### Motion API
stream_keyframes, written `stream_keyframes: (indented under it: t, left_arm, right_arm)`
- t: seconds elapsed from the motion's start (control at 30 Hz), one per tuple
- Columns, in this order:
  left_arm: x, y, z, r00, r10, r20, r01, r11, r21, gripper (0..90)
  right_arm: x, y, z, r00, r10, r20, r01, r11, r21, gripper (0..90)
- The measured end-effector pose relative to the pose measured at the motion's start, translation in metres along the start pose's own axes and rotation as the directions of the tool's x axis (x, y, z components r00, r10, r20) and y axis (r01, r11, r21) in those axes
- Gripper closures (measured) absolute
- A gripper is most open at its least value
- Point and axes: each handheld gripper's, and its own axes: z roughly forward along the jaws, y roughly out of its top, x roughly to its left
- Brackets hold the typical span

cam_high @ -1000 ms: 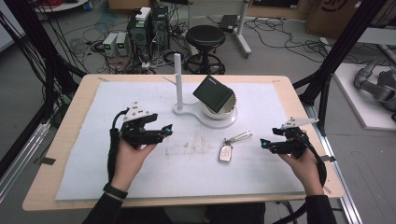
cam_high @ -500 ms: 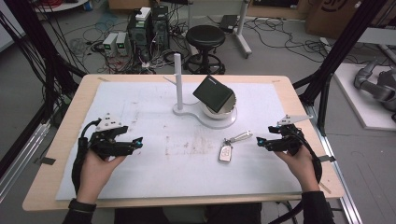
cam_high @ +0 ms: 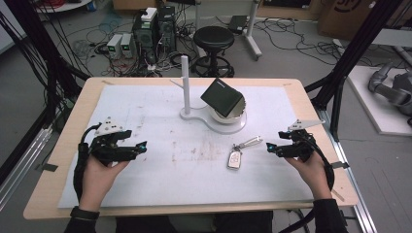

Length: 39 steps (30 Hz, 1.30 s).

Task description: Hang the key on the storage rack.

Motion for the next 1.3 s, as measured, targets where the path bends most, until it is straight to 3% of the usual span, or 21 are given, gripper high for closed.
stream_keyframes:
  t: [0.3, 0.4, 0.5, 0.7, 0.73, 0.83, 1.07, 1.17, 1.27, 1.3]
  left_arm:
    - [-0.019, 0.005, 0.022, 0.9949, 0.017, 0.100, -0.017, 0.9998, -0.004, 30.1]
    - [-0.031, 0.011, 0.038, 0.9881, 0.032, 0.150, -0.033, 0.9994, 0.007, 30.1]
    - [-0.042, 0.014, 0.051, 0.9831, 0.050, 0.176, -0.054, 0.9983, 0.022, 30.7]
    - [-0.077, 0.028, 0.089, 0.9595, 0.084, 0.269, -0.100, 0.9938, 0.048, 35.7]
    - [-0.084, 0.032, 0.097, 0.9522, 0.087, 0.293, -0.104, 0.9937, 0.042, 35.9]
    - [-0.098, 0.041, 0.117, 0.9382, 0.099, 0.332, -0.115, 0.9928, 0.031, 39.8]
    - [-0.120, 0.059, 0.159, 0.9237, 0.090, 0.372, -0.097, 0.9953, -0.001, 44.4]
    - [-0.129, 0.067, 0.177, 0.9106, 0.078, 0.406, -0.087, 0.9962, 0.003, 48.0]
    - [-0.138, 0.074, 0.194, 0.9023, 0.069, 0.426, -0.083, 0.9965, 0.014, 51.7]
    - [-0.140, 0.076, 0.199, 0.9021, 0.071, 0.426, -0.088, 0.9960, 0.019, 52.5]
  right_arm:
    - [-0.003, -0.001, -0.001, 0.9999, 0.013, 0.005, -0.013, 1.000, -0.009, 27.3]
    - [-0.004, -0.002, 0.001, 1.0000, 0.010, -0.002, -0.010, 1.000, -0.005, 29.1]
    - [-0.004, -0.004, 0.002, 0.9999, 0.011, -0.001, -0.011, 1.000, 0.001, 29.3]
    - [-0.007, -0.006, 0.001, 0.9998, 0.019, 0.001, -0.019, 1.000, -0.007, 29.2]
    - [-0.007, -0.006, 0.000, 0.9998, 0.019, 0.003, -0.019, 1.000, -0.009, 29.2]
    - [-0.006, -0.006, -0.001, 0.9998, 0.022, 0.004, -0.021, 1.000, -0.013, 29.3]
    - [-0.008, -0.012, -0.007, 0.9996, 0.027, 0.006, -0.027, 1.000, -0.013, 29.2]
    - [-0.009, -0.016, -0.011, 0.9993, 0.035, 0.011, -0.035, 0.999, -0.016, 29.2]
    - [-0.010, -0.020, -0.016, 0.9990, 0.041, 0.018, -0.041, 0.999, -0.019, 29.2]
    - [-0.011, -0.022, -0.018, 0.9987, 0.045, 0.021, -0.045, 0.999, -0.020, 29.2]
